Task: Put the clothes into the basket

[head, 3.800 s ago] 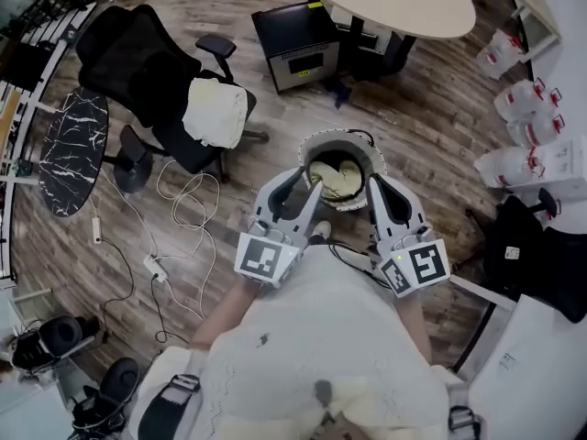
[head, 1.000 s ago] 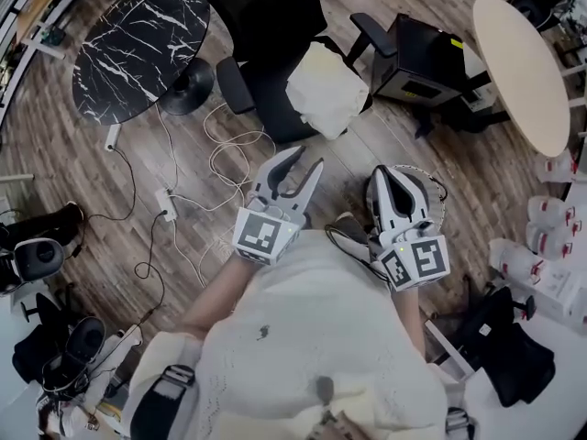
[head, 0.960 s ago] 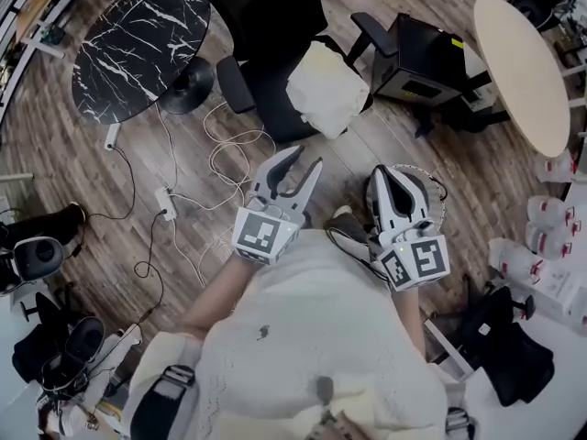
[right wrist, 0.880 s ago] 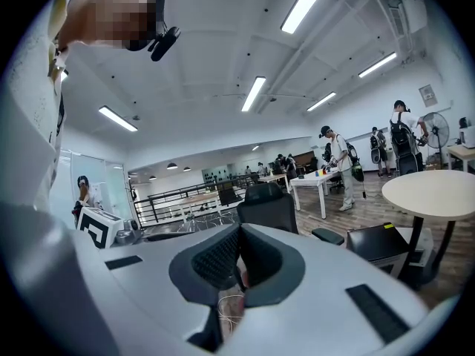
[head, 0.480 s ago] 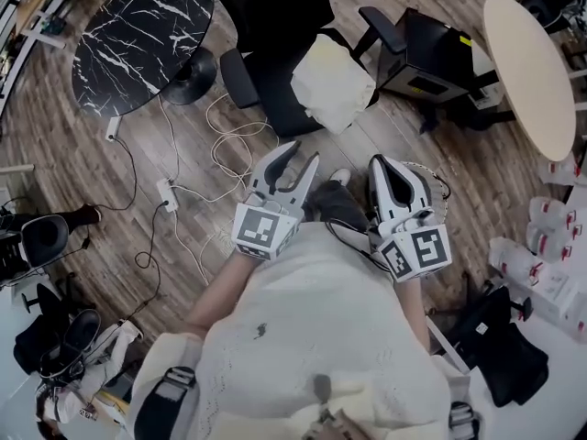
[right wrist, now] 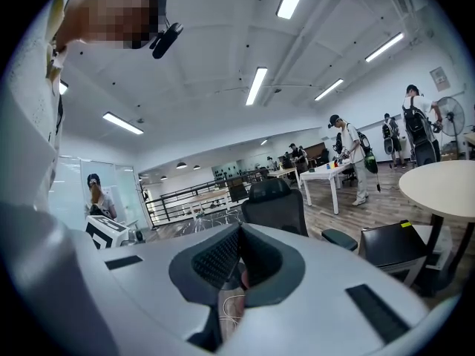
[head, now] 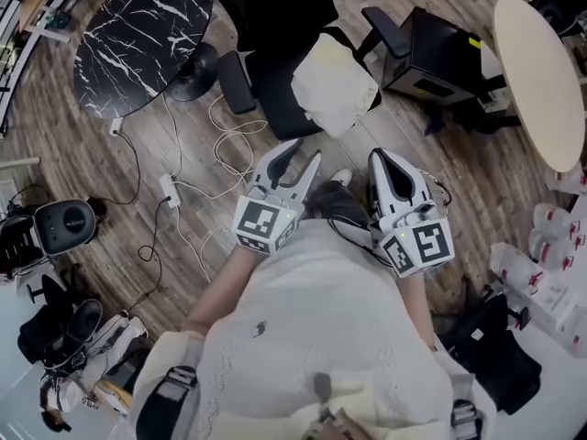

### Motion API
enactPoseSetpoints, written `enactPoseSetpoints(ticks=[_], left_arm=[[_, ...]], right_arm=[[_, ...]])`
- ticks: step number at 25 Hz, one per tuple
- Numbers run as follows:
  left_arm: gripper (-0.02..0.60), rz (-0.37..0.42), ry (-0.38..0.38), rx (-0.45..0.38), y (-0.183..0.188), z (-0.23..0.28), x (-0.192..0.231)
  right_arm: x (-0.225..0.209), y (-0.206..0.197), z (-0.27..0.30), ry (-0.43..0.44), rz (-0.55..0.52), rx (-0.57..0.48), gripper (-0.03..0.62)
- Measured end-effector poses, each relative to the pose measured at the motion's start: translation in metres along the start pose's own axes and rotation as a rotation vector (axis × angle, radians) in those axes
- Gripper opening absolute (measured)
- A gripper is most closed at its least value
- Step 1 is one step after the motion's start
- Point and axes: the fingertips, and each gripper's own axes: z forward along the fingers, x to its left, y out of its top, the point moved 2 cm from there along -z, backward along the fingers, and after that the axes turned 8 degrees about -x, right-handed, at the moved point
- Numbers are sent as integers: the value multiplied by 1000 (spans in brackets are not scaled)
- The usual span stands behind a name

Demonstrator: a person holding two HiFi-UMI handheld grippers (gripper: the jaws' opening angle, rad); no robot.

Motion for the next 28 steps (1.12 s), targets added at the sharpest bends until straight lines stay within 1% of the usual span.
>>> enactPoseSetpoints(ticks=[7,10,14,19,22,28], left_arm=[[155,14,14,44,-14,64,-11],[155,21,6,67,-22,91,-19],[155,25,-17,107,-40,123,-34],[155,27,-10,154,-64,163,-46],[155,27,-9,186,-74,180,-48],[155,62,-26,253,-97,206,-37]], right_arm=[[-66,15,9,7,10,-16,8],[-96,23,6,0,7,-26,8],[-132,29,-5,-19,6,-35,9],[-174,35,-17,-41,6,-34,8],[-194,37,-26,-70,19,-36,9],[-219,31,-30,-122,41,-32,9]])
